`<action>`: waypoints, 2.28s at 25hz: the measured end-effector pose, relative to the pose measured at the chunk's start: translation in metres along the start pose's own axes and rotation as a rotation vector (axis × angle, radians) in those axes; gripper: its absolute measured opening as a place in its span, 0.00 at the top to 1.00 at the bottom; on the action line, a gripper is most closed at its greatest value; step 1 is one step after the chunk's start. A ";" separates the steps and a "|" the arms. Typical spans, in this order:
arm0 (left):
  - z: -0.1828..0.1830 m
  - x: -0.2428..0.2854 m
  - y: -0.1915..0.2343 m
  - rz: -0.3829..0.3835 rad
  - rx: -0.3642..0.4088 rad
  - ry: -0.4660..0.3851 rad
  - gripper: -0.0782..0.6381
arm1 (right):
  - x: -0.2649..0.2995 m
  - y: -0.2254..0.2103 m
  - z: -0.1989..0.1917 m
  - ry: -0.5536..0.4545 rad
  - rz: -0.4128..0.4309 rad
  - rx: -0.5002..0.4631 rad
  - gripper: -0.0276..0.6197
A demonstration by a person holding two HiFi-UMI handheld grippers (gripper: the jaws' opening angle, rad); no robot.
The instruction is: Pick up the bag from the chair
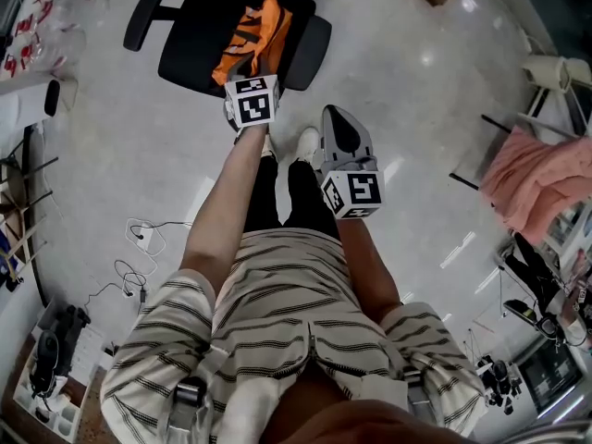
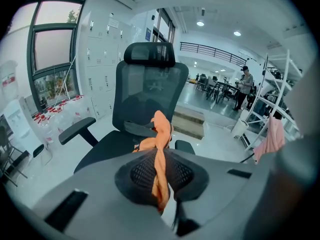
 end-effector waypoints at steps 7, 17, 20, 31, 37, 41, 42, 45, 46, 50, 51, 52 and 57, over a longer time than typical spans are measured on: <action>0.016 -0.009 0.015 -0.002 -0.040 -0.021 0.84 | 0.002 0.004 0.009 -0.017 0.010 -0.008 0.93; 0.030 -0.035 0.022 -0.014 -0.085 -0.046 0.84 | 0.002 0.013 0.030 -0.050 0.027 -0.018 0.93; 0.032 -0.043 0.022 -0.021 -0.091 -0.048 0.84 | 0.001 0.015 0.040 -0.067 0.034 -0.031 0.93; 0.051 -0.075 0.024 -0.055 -0.169 -0.104 0.84 | -0.001 0.019 0.059 -0.082 0.049 -0.040 0.93; 0.061 -0.095 0.030 -0.077 -0.167 -0.145 0.84 | 0.000 0.028 0.066 -0.092 0.067 -0.042 0.93; 0.066 -0.104 0.032 -0.084 -0.147 -0.167 0.84 | 0.001 0.033 0.074 -0.102 0.074 -0.048 0.93; 0.066 -0.106 0.033 -0.086 -0.144 -0.169 0.84 | 0.002 0.035 0.075 -0.105 0.077 -0.051 0.93; 0.068 -0.113 0.036 -0.093 -0.139 -0.179 0.84 | 0.004 0.039 0.081 -0.108 0.088 -0.059 0.93; 0.070 -0.116 0.036 -0.096 -0.142 -0.183 0.84 | 0.005 0.039 0.083 -0.108 0.091 -0.060 0.93; 0.078 -0.128 0.037 -0.105 -0.156 -0.195 0.84 | 0.006 0.040 0.093 -0.108 0.095 -0.061 0.93; 0.080 -0.131 0.037 -0.108 -0.159 -0.197 0.84 | 0.006 0.041 0.095 -0.111 0.098 -0.064 0.93; 0.081 -0.135 0.038 -0.110 -0.161 -0.201 0.84 | 0.006 0.042 0.097 -0.114 0.101 -0.068 0.93; 0.085 -0.151 0.039 -0.121 -0.171 -0.236 0.84 | 0.006 0.045 0.102 -0.119 0.119 -0.050 0.93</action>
Point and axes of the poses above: the fingertips, and each gripper's own axes: x forward along the fingers, y to its left, z out of its top, the point moved 3 cm from there along -x, backward along the fingers, and after that the axes turned 13 degrees about z, right-handed, at the moved point
